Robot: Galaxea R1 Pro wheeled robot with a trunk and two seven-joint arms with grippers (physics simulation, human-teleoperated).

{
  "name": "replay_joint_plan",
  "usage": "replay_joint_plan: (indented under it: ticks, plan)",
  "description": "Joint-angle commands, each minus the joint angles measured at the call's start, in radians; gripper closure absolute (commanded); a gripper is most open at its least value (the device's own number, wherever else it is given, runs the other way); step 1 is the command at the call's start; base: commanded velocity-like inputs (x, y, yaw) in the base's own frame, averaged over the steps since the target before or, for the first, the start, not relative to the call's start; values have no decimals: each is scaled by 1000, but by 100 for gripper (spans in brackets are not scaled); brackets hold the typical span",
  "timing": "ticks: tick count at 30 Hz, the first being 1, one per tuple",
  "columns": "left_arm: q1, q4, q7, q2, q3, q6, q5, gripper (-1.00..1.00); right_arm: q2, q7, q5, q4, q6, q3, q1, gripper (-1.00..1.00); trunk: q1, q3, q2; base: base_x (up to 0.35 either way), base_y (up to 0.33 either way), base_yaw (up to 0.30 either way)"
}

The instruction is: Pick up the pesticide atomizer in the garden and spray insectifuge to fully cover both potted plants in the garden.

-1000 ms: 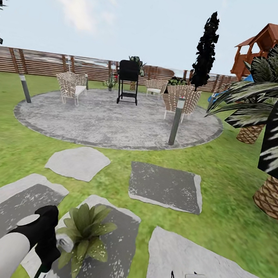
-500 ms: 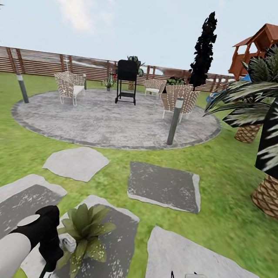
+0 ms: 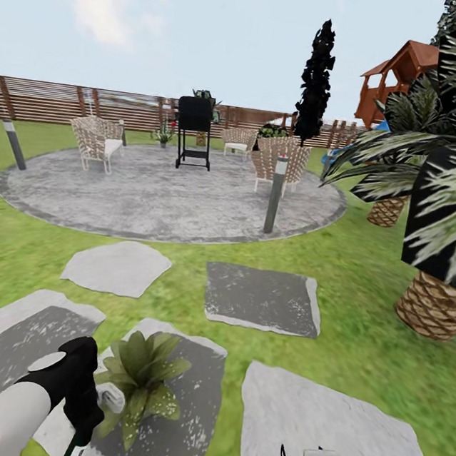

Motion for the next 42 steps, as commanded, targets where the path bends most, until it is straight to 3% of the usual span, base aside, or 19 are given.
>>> replay_joint_plan:
  ticks: [1,6,11,20,36,42]
  plan:
    - [0,-1,-9,0,-1,11,-7,100,0,-6,11,1,-3,-5,-1,-100,0,-1,0,-1,29,-219]
    - [1,32,-8,-2,-5,9,-7,100,0,-6,11,1,-3,-4,-1,-100,0,-1,0,0,3,-109]
    - [2,43,-7,-27,-7,8,-8,100,1,-6,10,1,-3,-5,-1,-100,0,-1,0,0,0,-5]
    - [24,43,32,16,-3,-59,-7,100,1,-6,10,1,-3,-4,-1,-100,0,-1,0,0,0,0]
    - [23,32,37,7,-3,-57,-9,100,1,-6,11,1,-3,-4,-1,-100,0,-1,0,-101,65,0]
    - [23,33,86,5,2,-57,-8,100,1,-6,10,1,-3,-5,-1,-100,0,-1,0,-178,156,-20]
